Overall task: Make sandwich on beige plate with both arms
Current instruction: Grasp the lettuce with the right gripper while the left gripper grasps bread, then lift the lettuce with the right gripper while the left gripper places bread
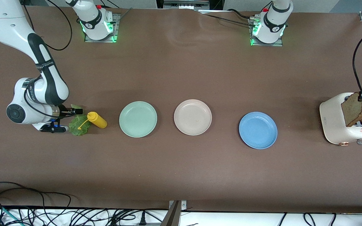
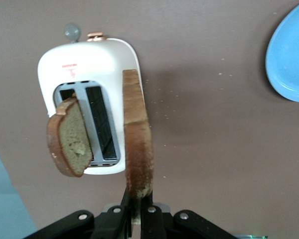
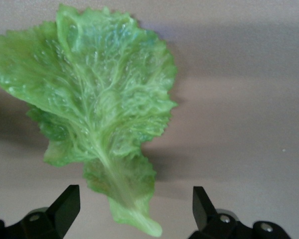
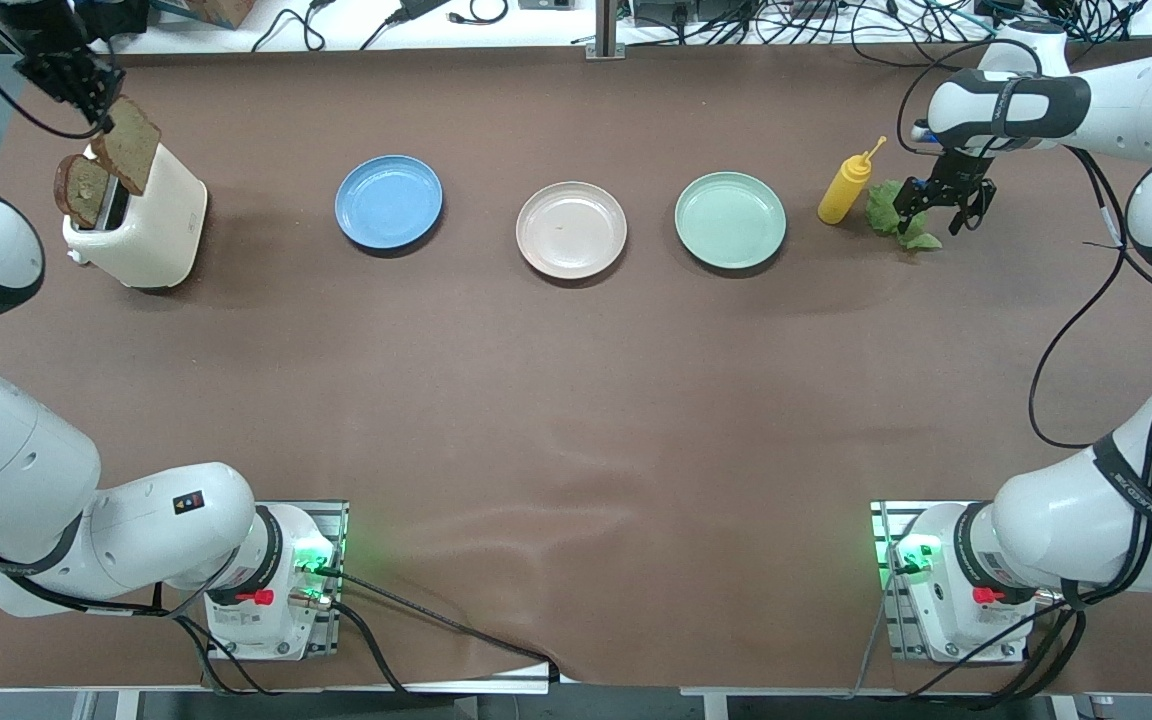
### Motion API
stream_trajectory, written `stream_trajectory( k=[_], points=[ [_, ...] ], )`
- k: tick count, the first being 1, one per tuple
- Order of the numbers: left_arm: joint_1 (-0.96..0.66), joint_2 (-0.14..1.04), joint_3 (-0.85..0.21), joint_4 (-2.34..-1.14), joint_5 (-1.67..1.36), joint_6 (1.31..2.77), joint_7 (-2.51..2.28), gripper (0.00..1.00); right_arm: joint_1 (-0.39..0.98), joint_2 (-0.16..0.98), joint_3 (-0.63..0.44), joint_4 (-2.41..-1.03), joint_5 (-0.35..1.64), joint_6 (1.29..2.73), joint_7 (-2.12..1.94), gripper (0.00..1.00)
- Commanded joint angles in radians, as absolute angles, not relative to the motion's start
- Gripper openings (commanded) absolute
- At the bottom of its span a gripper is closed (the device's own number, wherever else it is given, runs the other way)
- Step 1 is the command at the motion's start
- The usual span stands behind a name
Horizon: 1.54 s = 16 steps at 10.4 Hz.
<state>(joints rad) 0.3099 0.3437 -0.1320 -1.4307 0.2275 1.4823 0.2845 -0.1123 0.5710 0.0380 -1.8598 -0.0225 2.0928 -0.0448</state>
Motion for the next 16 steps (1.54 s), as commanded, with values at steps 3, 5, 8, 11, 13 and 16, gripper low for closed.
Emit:
stream_trajectory(
  k=[3,5,8,11,13,16],
  points=[
    [0.070,0.345,-0.124,-1.368,0.249,1.378,0.296,0.00,-0.114,0.600,0.040,-1.848,0.018,2.111,-0.060,0.83],
    [-0.041,0.368,-0.147,-1.374,0.195,1.326,0.291,0.00,-0.114,0.598,0.040,-1.847,0.018,2.109,-0.105,0.10],
    [-0.106,0.512,-0.147,-1.368,-0.108,1.350,0.267,0.00,-0.115,0.591,0.043,-1.842,0.021,2.097,-0.115,0.00],
    [-0.147,0.622,-0.147,-1.367,-0.411,1.480,0.232,0.00,-0.123,0.580,0.037,-1.688,0.020,1.882,-0.188,0.00],
    [-0.169,0.693,-0.147,-1.368,-0.645,1.537,0.229,0.00,-0.124,0.566,0.028,-1.579,0.015,1.729,-0.221,0.00],
    [-0.238,0.770,-0.147,-1.370,-0.851,1.728,0.244,0.00,-0.124,0.485,0.023,-1.500,0.011,1.577,-0.252,0.00]
  ],
)
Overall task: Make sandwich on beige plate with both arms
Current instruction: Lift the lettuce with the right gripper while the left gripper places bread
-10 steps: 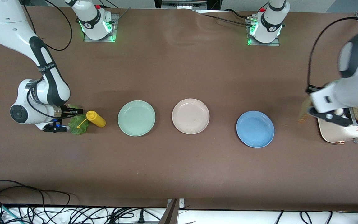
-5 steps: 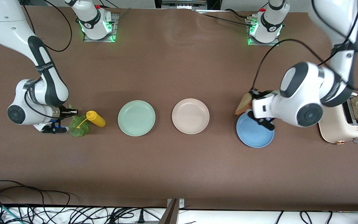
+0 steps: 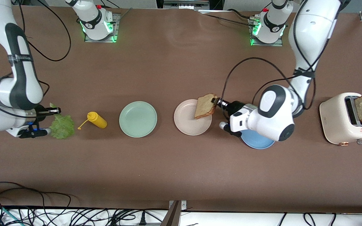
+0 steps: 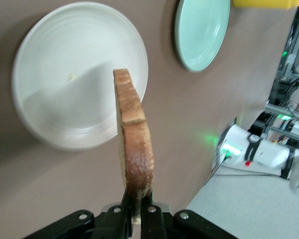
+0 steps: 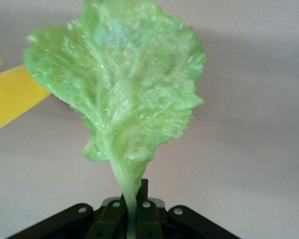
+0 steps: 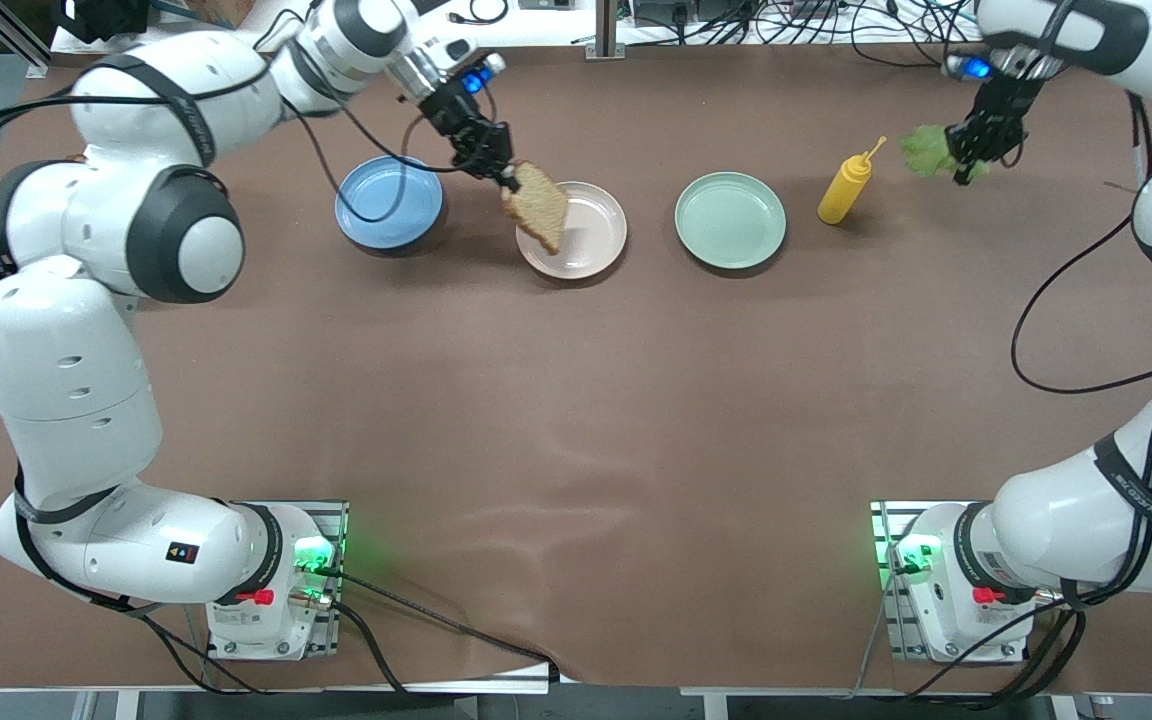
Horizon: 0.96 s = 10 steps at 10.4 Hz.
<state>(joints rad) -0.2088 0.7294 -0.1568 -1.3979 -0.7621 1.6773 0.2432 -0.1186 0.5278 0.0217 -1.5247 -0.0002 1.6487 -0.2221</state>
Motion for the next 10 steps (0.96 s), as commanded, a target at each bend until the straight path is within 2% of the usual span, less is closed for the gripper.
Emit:
stream_trajectory(
  k=[1,5,9,10],
  points=[
    [-0.244,0.799,-0.147,-1.368,-0.876,1.770,0.270,0.00,-0.123,0.448,0.031,-1.499,0.015,1.548,-0.244,0.00],
    [-0.233,0.854,-0.147,-1.371,-0.891,1.804,0.460,0.00,-0.023,0.338,0.087,-1.491,0.020,1.480,-0.037,0.00],
    [-0.239,0.911,-0.144,-1.376,-0.959,1.833,0.581,0.00,-0.023,0.307,0.265,-1.491,0.018,1.477,0.265,0.00],
    [-0.235,0.911,-0.143,-1.377,-0.953,1.836,0.583,0.08,-0.023,0.308,0.287,-1.491,0.020,1.480,0.296,0.00]
  ],
)
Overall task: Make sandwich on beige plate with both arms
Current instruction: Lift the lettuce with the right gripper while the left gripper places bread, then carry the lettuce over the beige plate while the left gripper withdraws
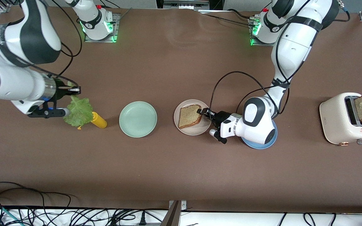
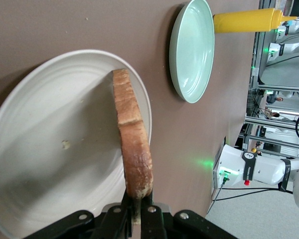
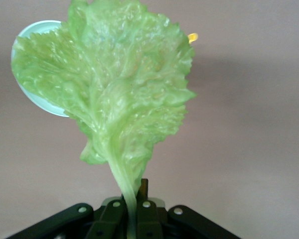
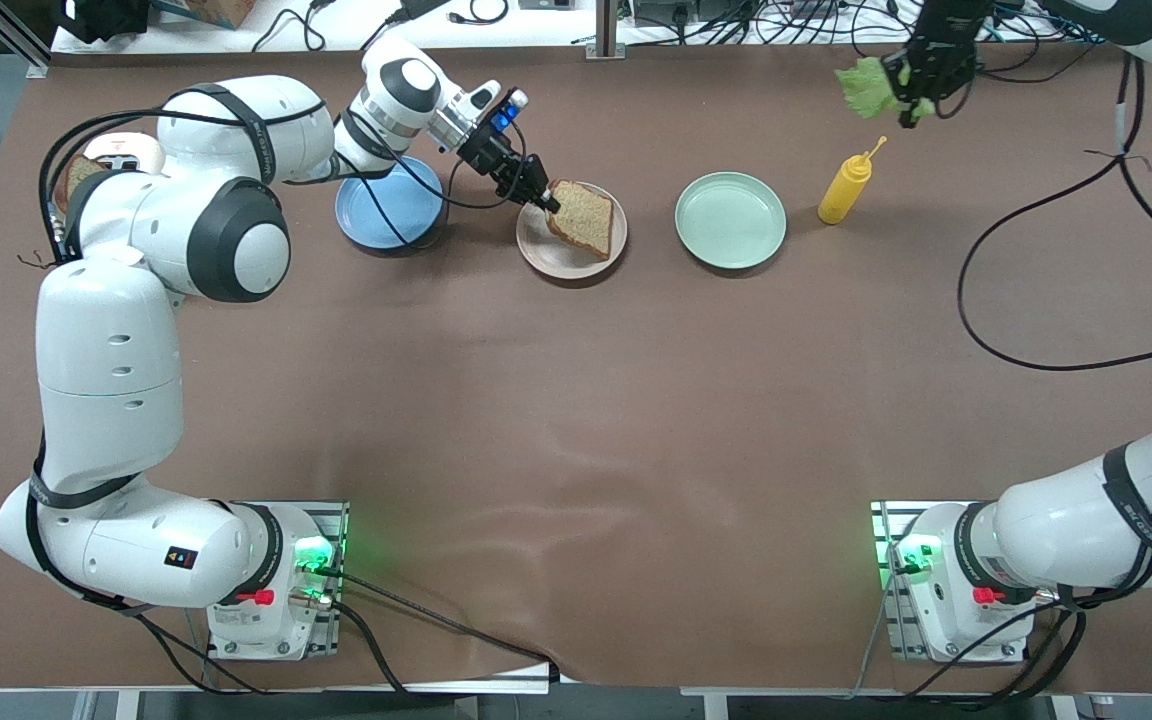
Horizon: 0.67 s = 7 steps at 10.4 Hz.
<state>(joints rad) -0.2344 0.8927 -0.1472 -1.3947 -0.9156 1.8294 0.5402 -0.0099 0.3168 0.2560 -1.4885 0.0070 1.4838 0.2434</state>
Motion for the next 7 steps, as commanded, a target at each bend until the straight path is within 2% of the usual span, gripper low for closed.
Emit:
stream_trajectory(
  k=[1,2,4,7],
  points=[
    [-0.232,0.911,-0.143,-1.379,-0.951,1.836,0.583,0.96,-0.023,0.307,0.302,-1.491,0.020,1.482,0.320,0.00],
    [-0.230,0.905,-0.135,-1.379,-0.942,1.836,0.586,1.00,-0.023,0.308,0.320,-1.490,0.020,1.483,0.359,0.00],
    [-0.218,0.897,-0.126,-1.378,-0.934,1.835,0.575,1.00,-0.023,0.310,0.363,-1.491,0.020,1.521,0.446,0.00],
    [-0.216,0.827,-0.117,-1.373,-0.714,1.827,0.513,1.00,0.029,0.328,0.385,-1.493,0.018,1.587,0.564,0.00]
  ],
)
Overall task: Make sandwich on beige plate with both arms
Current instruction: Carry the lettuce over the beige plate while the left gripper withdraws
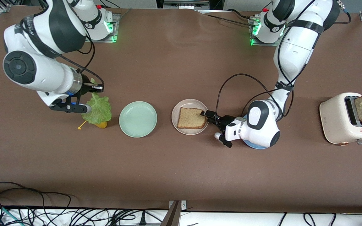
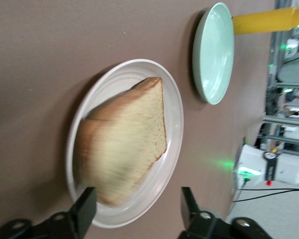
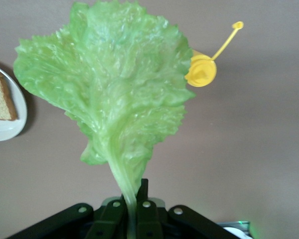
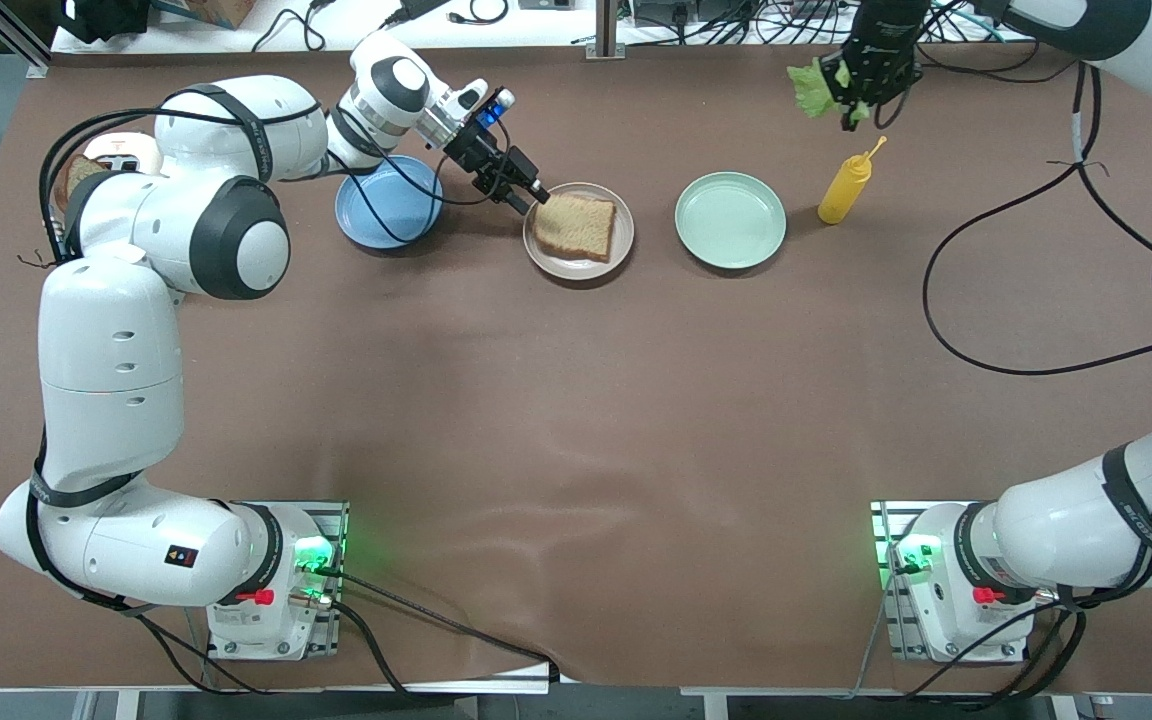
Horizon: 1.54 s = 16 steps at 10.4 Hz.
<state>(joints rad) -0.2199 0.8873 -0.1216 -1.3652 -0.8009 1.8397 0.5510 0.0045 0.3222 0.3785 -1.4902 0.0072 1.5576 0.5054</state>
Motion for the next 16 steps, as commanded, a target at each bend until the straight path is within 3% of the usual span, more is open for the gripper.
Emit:
stream_trajectory(
  k=[1,7,13,16],
  points=[
    [-0.216,0.789,-0.117,-1.377,-0.643,1.822,0.461,1.00,0.063,0.346,0.385,-1.493,0.018,1.621,0.613,0.00],
    [-0.203,0.590,-0.080,-1.384,-0.229,1.798,0.310,1.00,0.241,0.483,0.385,-1.493,0.006,1.869,0.857,0.00],
    [-0.198,0.313,-0.080,-1.373,-0.011,1.571,0.068,1.00,0.414,0.656,0.380,-1.486,-0.061,2.195,1.121,0.00],
    [-0.154,0.184,-0.063,-1.419,0.006,1.555,0.061,1.00,0.490,0.770,0.374,-1.369,-0.080,2.217,1.143,0.00]
  ],
)
